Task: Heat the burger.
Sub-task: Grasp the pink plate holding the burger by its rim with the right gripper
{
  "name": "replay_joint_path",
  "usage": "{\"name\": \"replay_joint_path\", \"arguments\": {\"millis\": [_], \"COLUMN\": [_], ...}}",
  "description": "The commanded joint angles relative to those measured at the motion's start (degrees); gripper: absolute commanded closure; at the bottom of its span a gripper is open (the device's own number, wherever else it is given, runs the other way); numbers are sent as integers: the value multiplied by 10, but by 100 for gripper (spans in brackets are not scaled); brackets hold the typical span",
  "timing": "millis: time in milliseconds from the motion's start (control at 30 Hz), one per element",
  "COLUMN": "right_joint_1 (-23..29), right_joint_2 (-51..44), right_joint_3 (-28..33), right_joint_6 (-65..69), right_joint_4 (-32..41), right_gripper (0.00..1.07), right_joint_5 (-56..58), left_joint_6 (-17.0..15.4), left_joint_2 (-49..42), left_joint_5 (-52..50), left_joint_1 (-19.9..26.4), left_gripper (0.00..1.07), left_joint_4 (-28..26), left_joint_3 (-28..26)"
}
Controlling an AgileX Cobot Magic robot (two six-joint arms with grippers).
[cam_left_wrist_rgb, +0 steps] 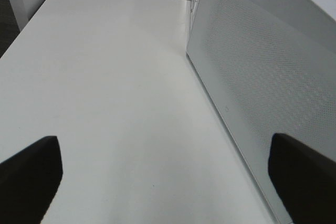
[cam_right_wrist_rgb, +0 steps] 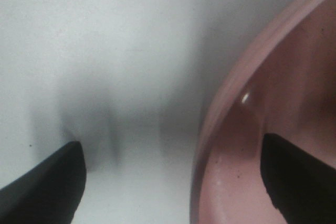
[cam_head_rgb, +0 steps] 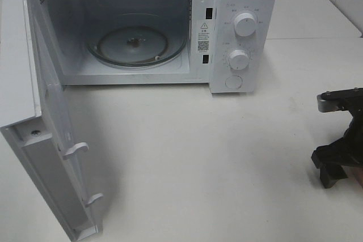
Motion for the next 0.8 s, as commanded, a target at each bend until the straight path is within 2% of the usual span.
{"name": "replay_joint_path", "arguments": {"millis": [33,133,267,333,367,433,467,500,533,600,633,667,700,800], "right_joint_1": [-4,-4,-4,-4,-4,-4,-4,-4,-4,-4,-4,-4,-2,-2], "right_joint_2": [5,17,28,29,29,29,29,29,29,29,29,28,27,21], "right_joint_3": [1,1,1,1,1,1,1,1,1,1,1,1,1,0], "right_joint_6": [6,12,22,25,25,30,30,38,38,43,43,43,43,37], "right_joint_4": [-5,-11,-19,-19,-19,-21,-21,-26,-26,-29,-29,-29,-29,-28], "right_gripper": [25,36,42,51,51,65,65,76,76,92,92,102,106,107], "right_joint_5": [-7,-8,-6,-4,-4,-4,-4,-4,-4,-2,-2,5,10,28], "left_joint_6": [-2,-2,-2,-2,-2,-2,-2,-2,-2,-2,-2,-2,-2,-2], "left_joint_2": [-10,-10,-10,-10,-10,-10,-10,-10,-10,-10,-10,-10,-10,-10], "left_joint_5": [-6,-6,-6,-6,-6,-6,-6,-6,-6,-6,-6,-6,-6,-6], "left_joint_1": [-1,-1,-1,-1,-1,-1,-1,-1,-1,-1,-1,-1,-1,-1], "left_gripper": [7,7,7,7,7,7,7,7,7,7,7,7,7,7], "left_joint_4": [-2,-2,-2,-2,-2,-2,-2,-2,-2,-2,-2,-2,-2,-2], "left_joint_3": [-1,-1,-1,-1,-1,-1,-1,-1,-1,-1,-1,-1,-1,-1]}}
